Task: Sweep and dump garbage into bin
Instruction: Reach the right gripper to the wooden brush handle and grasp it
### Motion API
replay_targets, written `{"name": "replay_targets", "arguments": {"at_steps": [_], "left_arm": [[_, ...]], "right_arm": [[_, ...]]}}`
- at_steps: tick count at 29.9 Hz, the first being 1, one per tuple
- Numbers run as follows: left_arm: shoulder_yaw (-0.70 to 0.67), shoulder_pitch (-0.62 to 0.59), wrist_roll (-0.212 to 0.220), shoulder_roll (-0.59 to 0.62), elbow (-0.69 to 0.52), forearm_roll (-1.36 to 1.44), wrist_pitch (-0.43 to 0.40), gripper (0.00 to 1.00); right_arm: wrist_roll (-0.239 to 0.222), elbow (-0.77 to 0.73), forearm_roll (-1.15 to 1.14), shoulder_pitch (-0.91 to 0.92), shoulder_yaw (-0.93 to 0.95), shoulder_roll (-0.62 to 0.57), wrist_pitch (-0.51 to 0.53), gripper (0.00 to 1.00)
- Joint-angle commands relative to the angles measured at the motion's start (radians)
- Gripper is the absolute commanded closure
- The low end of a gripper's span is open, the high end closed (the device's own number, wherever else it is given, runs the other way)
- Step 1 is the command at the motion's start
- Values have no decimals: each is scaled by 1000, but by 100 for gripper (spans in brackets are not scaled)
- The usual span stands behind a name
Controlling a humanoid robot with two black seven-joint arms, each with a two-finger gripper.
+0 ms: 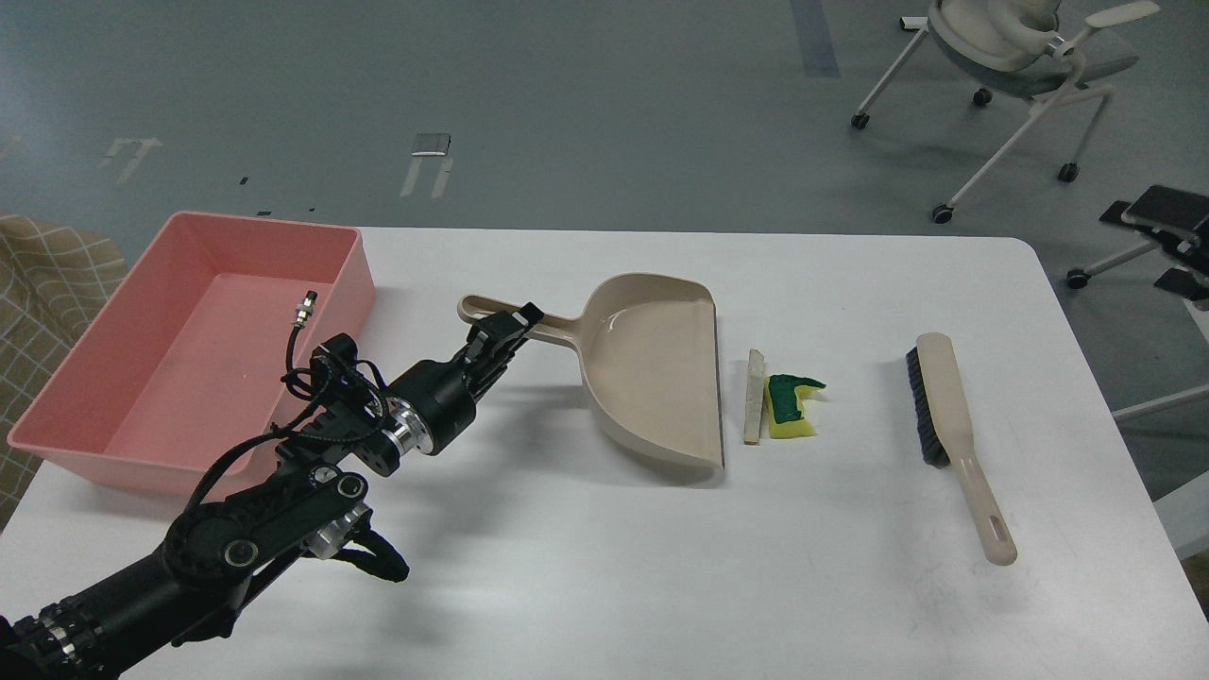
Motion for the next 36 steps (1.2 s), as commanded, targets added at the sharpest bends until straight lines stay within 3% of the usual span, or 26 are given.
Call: {"name": "replay_targets", "arguments": {"at_steps": [1, 9, 18, 22, 28, 36], "left_arm": [[8, -2, 1, 3, 0, -3, 0, 96], [11, 0, 1, 2, 0, -6, 0, 97], [11, 17, 1, -9, 0, -3, 8, 97], [12, 17, 1, -9, 0, -3, 8, 97], [12, 17, 0, -10, 0, -1, 8, 96], [15, 17, 1, -12, 0, 0, 8, 96]], "right_arm": [[-34, 103, -63, -122, 4, -4, 0, 0], [-54, 175, -75, -244, 6, -26, 0, 0], [-67, 218, -158, -307, 3, 53, 0, 0], [-95, 221, -184, -339, 9, 97, 0, 4], [-107, 219, -208, -339, 8, 123, 0, 22], [-118, 218, -251, -331, 11, 208, 0, 22]]}}
